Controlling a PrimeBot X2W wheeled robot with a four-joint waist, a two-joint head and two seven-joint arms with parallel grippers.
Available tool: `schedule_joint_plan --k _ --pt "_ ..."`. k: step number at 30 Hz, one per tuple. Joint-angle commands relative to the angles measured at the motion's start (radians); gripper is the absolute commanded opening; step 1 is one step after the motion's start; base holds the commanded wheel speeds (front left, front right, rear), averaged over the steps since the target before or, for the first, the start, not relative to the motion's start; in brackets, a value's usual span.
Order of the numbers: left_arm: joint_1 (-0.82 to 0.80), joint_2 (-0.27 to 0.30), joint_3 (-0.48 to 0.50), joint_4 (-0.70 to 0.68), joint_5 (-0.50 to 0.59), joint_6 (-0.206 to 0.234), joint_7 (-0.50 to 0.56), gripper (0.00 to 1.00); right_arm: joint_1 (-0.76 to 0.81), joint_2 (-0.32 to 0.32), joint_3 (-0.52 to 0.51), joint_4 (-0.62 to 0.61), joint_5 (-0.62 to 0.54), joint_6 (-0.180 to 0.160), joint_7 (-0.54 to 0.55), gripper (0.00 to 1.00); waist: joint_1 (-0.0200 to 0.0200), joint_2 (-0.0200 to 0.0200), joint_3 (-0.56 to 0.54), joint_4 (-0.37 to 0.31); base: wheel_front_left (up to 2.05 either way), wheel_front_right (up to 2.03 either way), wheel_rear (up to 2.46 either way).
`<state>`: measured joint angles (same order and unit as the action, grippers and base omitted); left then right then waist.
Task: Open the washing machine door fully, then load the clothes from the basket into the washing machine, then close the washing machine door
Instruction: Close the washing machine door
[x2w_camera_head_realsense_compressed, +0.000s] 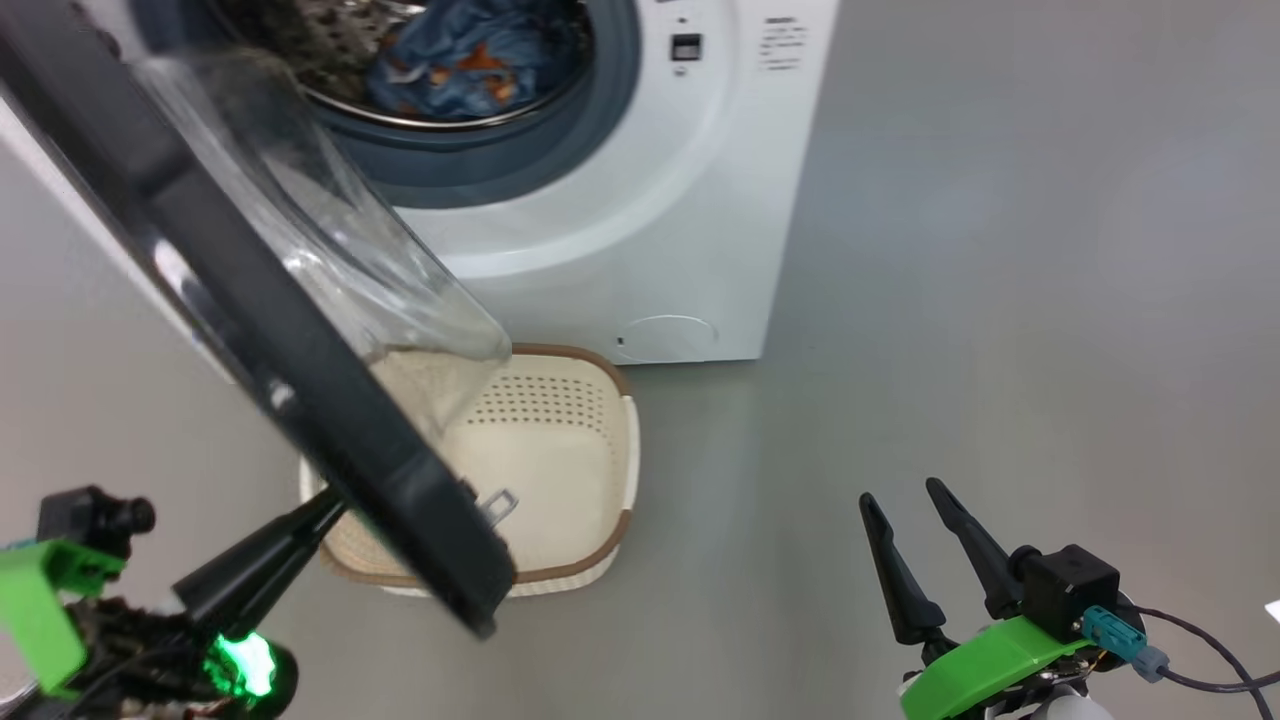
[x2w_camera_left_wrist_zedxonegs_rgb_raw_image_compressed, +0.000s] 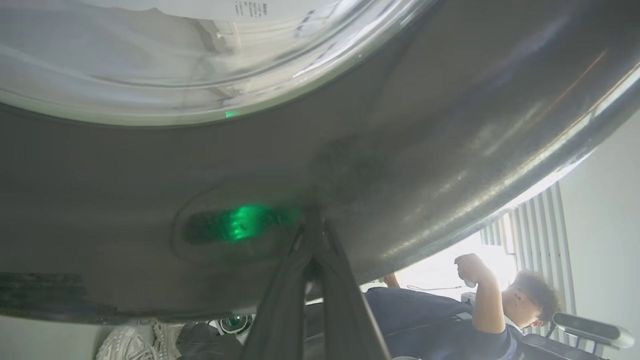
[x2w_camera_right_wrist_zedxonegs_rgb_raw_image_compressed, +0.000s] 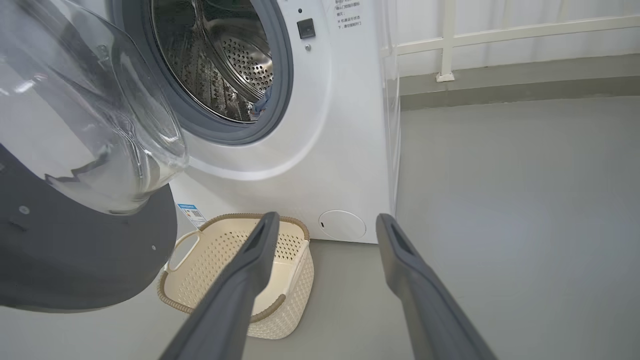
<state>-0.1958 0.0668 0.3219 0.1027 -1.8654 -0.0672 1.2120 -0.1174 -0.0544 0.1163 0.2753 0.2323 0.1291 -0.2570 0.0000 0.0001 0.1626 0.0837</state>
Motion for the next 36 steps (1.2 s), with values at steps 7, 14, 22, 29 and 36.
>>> schedule_joint_plan --k 7,14,22,29,36 --pt "-0.085 -0.008 -0.017 -0.016 0.061 -0.044 -0.093 0.00 0.019 0.004 0.030 -0.041 0.016 0.002 -0.005 1.00 0.0000 -0.0001 0.033 -0.100 0.00 0.00 0.00" --pt "-0.117 -0.013 -0.047 0.016 0.088 -0.055 -0.140 0.00 0.019 0.004 0.041 -0.054 0.023 0.002 -0.005 1.00 0.0000 -0.0001 0.055 -0.147 0.00 0.00 0.00" --pt "-0.179 -0.015 -0.055 0.058 0.105 -0.062 -0.232 0.00 0.021 0.004 0.047 -0.069 0.033 0.002 -0.005 1.00 0.0000 -0.0001 0.082 -0.203 0.00 0.00 0.00" --pt "-0.237 -0.016 -0.059 0.097 0.108 -0.063 -0.293 0.00 0.024 0.004 0.053 -0.080 0.044 0.002 -0.005 1.00 0.0000 -0.0001 0.095 -0.233 0.00 0.00 0.00" --pt "-0.250 -0.016 -0.060 0.103 0.131 -0.063 -0.330 0.00 0.026 0.004 0.045 -0.084 0.046 0.002 -0.005 1.00 0.0000 -0.0001 0.096 -0.231 0.00 0.00 0.00"
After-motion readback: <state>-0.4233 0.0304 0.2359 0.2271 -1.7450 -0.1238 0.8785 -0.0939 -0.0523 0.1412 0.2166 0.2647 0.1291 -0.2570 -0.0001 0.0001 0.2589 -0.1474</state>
